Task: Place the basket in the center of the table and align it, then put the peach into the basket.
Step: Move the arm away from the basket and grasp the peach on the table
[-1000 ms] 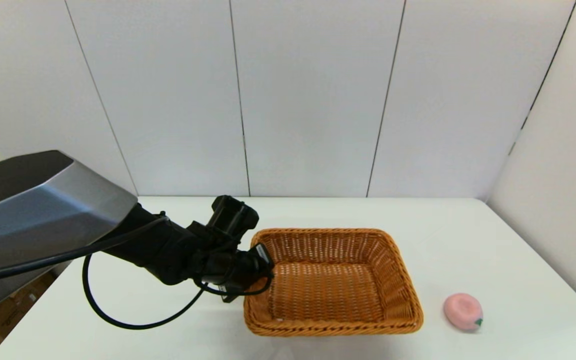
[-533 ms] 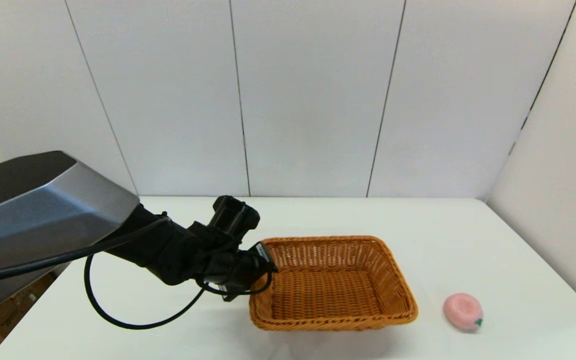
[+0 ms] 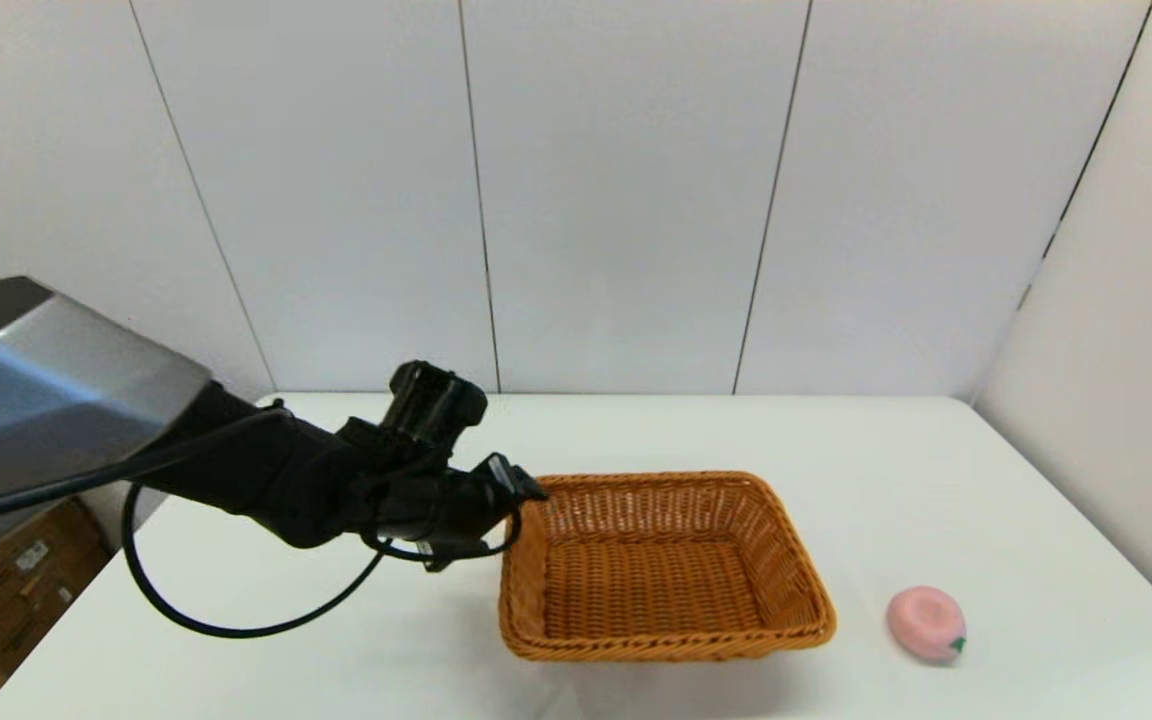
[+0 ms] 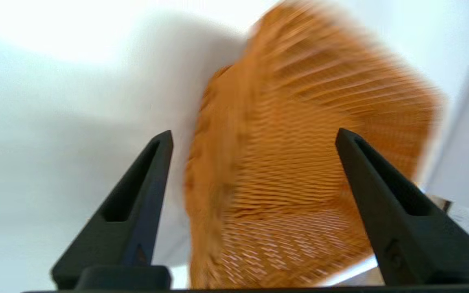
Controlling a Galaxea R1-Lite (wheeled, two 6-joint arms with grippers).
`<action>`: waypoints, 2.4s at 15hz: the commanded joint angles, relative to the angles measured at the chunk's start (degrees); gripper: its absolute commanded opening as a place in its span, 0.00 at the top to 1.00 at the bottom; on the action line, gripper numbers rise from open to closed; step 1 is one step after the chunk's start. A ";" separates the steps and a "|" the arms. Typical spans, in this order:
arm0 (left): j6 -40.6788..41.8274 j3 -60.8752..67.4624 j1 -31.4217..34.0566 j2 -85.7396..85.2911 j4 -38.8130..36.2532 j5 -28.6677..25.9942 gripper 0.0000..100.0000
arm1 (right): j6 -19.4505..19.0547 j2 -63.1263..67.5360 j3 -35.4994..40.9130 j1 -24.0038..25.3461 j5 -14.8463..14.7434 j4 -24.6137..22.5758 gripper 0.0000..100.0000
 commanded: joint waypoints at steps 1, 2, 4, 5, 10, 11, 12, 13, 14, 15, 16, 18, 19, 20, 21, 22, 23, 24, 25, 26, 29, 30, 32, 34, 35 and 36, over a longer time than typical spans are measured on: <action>9.27 2.66 3.17 -28.00 0.35 -0.14 0.00 | 0.04 0.07 0.05 0.02 0.02 0.06 0.00; 12.61 3.89 3.17 -34.15 0.96 -0.14 0.00 | 0.04 -0.01 0.05 0.02 0.02 0.06 0.00; 18.33 6.70 2.90 -45.93 3.25 -0.32 0.00 | 0.04 -0.01 0.05 0.02 0.02 0.06 0.00; 21.05 7.93 2.90 -51.11 5.01 -0.23 0.00 | 0.04 -0.01 0.05 0.02 0.02 0.06 0.00; 31.86 15.49 8.53 -76.08 11.07 -0.23 0.00 | -0.05 -0.01 -0.04 0.02 0.02 0.06 0.00; 33.53 17.25 11.78 -79.41 11.07 -0.23 0.00 | 0.04 -0.01 0.05 0.02 0.02 0.06 0.00; 35.55 18.57 14.33 -82.93 11.07 -0.32 0.00 | 0.04 -0.01 -0.04 0.02 0.02 0.06 0.00; 38.10 20.50 17.23 -86.97 11.16 -0.40 0.00 | 0.04 -0.01 0.05 0.02 0.02 0.06 0.00; 40.39 23.32 21.27 -90.58 11.33 -0.49 0.00 | 0.04 -0.01 0.05 0.02 0.02 0.06 0.00; 40.92 25.95 23.91 -93.48 11.33 -0.58 0.00 | 0.04 -0.01 0.05 0.02 0.02 0.06 0.00; 41.09 27.97 25.14 -96.03 11.42 -0.84 0.00 | 0.04 0.07 0.05 0.02 0.02 0.06 0.00; 42.94 32.72 26.90 -101.48 11.42 -0.84 0.00 | 0.13 0.07 0.05 0.02 0.02 0.06 0.00; 46.72 36.41 28.30 -104.55 11.42 -0.75 0.00 | 0.04 -0.01 0.05 0.02 0.02 0.06 0.00; 51.20 40.89 29.27 -107.89 11.42 -0.58 0.00 | 0.04 -0.01 0.05 0.02 0.02 0.06 0.00; 54.89 45.55 29.36 -112.02 11.42 0.21 0.00 | 0.04 -0.01 0.05 0.02 0.02 0.06 0.00; 55.86 48.10 29.36 -113.96 11.42 1.97 0.00 | 0.04 -0.01 0.05 0.02 0.02 0.06 0.00; 56.21 50.56 29.27 -115.36 11.07 4.34 0.00 | 0.04 -0.01 0.05 0.02 0.02 0.06 0.00; 56.56 53.11 29.27 -115.36 10.28 6.01 0.00 | 0.04 -0.01 0.05 0.02 0.02 0.06 0.00; 56.38 55.04 29.27 -115.36 8.61 8.21 0.00 | 0.04 -0.01 0.05 0.02 0.02 0.06 0.00; 56.65 58.03 29.27 -115.36 6.32 10.32 0.00 | 0.04 -0.01 0.05 0.02 0.02 0.06 0.00; 56.12 57.86 29.27 -115.36 8.17 9.79 0.00 | -2.77 1.66 -0.74 0.02 0.99 0.23 0.00; 56.03 57.86 29.27 -115.36 10.02 9.70 0.00 | -3.30 6.23 -3.03 0.02 1.95 -0.03 0.00; 55.24 57.86 29.36 -115.36 9.58 9.62 0.00 | -3.39 19.23 -9.79 0.55 2.75 0.06 0.00; 54.89 57.86 29.36 -115.36 9.58 9.62 0.00 | -4.53 38.83 -13.75 0.72 4.42 -0.03 0.00; 54.80 57.86 29.36 -115.36 9.58 9.62 0.00 | -5.15 49.64 -15.77 0.72 5.03 -0.03 0.00; 54.45 57.86 29.27 -115.36 9.58 9.62 0.00 | -5.06 59.22 -17.70 0.72 5.03 -0.65 0.00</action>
